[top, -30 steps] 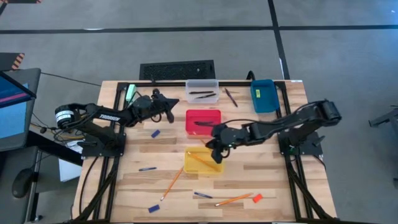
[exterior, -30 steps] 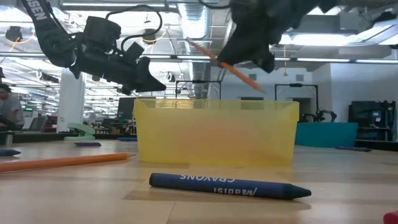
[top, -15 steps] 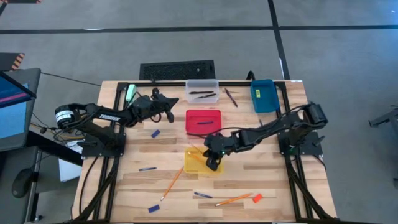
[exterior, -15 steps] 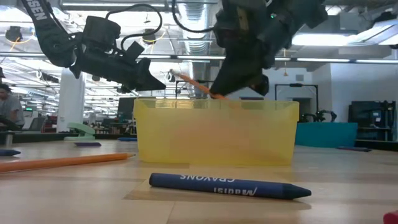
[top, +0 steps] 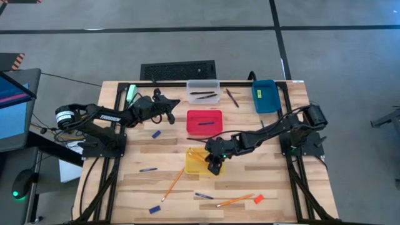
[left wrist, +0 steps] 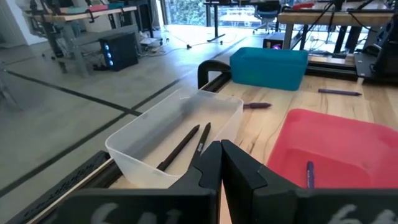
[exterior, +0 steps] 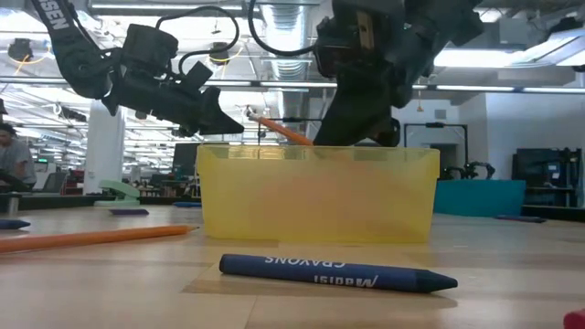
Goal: Sort crayons/erasers/pens/pencils in bins
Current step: Put the top right orange pencil into the yellow bin, then put the top right blue crayon into the red bin
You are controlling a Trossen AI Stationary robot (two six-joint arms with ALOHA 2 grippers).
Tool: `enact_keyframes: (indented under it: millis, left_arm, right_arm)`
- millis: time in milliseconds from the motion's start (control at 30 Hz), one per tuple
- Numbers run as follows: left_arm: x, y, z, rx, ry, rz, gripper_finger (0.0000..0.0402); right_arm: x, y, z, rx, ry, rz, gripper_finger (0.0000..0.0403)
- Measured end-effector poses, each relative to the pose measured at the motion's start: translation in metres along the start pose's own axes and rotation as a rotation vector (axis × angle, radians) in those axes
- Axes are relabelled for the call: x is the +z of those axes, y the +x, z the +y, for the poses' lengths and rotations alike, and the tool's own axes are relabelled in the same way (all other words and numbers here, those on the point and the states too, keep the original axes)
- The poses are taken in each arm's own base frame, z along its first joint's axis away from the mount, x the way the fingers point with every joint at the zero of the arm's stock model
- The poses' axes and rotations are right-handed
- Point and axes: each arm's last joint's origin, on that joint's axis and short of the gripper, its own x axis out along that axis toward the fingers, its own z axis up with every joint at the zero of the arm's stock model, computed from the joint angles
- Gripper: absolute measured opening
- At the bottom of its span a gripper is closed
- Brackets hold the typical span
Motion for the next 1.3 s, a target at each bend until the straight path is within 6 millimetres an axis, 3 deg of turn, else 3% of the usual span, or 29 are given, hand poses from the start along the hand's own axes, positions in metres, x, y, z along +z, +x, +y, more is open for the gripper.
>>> enact_keyframes:
  millis: [300,633,1167,1300]
  left_arm:
    - [0.000,0.000,0.000,0.000,0.003,0.001,0.0000]
    - [0.000,0.000,0.000,0.000,0.014,0.001,0.0000]
    - [-0.001,0.000,0.000,0.000,0.041,0.012,0.0000]
    - [-0.001,0.000,0.000,-0.001,0.060,0.014,0.0000]
  right_arm:
    - [0.000,0.000,0.000,0.018,0.005,0.015,0.0031]
    - [-0.008,0.026,-0.010,0.050,0.042,0.081,0.0035]
    - [-0.003,0.021,-0.012,0.054,-0.002,0.068,0.0142]
    - [0.002,0.005,-0.012,0.017,-0.036,0.056,0.0147]
